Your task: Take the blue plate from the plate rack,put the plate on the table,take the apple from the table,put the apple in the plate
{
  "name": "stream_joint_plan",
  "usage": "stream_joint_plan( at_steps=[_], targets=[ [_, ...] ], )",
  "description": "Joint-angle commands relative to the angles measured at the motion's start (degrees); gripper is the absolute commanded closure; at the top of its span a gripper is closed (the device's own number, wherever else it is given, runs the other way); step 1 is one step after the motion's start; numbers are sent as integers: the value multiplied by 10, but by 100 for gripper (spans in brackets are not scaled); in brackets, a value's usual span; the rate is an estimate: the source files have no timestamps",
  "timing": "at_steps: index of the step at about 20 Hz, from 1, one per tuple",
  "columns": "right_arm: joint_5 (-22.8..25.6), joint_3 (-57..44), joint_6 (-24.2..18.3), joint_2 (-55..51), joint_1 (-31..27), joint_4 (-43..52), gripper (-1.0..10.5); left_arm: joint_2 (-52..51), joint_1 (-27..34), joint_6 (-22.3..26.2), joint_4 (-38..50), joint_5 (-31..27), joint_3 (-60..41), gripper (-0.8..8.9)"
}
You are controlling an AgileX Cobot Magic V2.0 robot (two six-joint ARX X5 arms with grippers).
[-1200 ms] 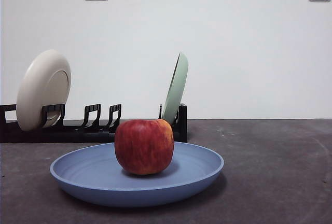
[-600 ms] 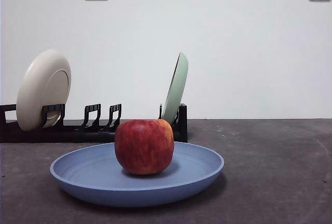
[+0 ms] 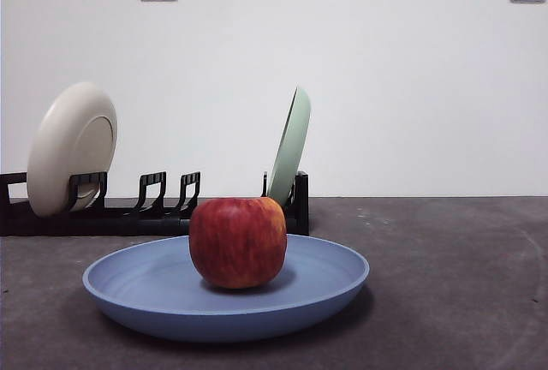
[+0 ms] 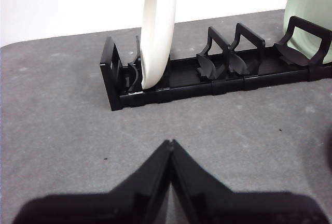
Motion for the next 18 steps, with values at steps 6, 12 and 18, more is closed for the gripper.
stream_joint_plan(
  at_steps=[6, 12, 18],
  targets=[
    [-209, -338, -43, -165, -207, 360, 946, 0, 2, -4, 6, 0, -6, 817],
    [-208, -391, -41, -209, -231, 355, 946, 2, 2, -4, 6, 0, -6, 817],
    [-208, -419, -39, -250, -231, 325, 946, 3, 2, -4, 6, 0, -6, 817]
  ],
)
